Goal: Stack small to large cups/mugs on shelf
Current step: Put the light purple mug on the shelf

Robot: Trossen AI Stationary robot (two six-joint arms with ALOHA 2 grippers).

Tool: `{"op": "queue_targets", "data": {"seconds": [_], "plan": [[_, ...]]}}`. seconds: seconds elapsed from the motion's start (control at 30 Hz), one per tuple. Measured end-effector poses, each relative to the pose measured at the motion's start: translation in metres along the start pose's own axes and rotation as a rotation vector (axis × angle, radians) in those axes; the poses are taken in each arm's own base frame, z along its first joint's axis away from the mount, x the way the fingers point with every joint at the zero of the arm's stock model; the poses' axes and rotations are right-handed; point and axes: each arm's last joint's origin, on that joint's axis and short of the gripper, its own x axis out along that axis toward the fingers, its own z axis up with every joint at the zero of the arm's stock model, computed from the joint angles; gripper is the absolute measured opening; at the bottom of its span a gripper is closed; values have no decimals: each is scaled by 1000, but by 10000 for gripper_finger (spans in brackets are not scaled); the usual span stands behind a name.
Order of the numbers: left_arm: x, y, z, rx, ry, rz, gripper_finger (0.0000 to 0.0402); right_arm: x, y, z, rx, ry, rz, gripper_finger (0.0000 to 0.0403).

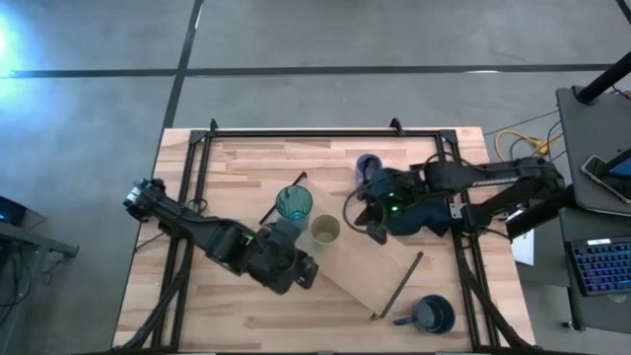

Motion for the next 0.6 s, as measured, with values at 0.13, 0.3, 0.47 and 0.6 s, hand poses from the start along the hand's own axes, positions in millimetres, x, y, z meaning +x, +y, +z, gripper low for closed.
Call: {"op": "queue_targets", "data": {"seconds": [0.13,0.3,0.47,0.6], "plan": [[-9,-4,-5,36,-12,-27,75,-33,-1,-13,2,27,-15,11],[-12,-4,-12,79,-7,-30,75,-80,-8,-39,10,27,-108,22],[-12,-4,-14,107,-16,-30,75,-115,-19,-59,81,-78,-264,36],[-17,-4,-10,104,-30,-55,75,-122,-29,-70,155,-113,-304,52]]}}
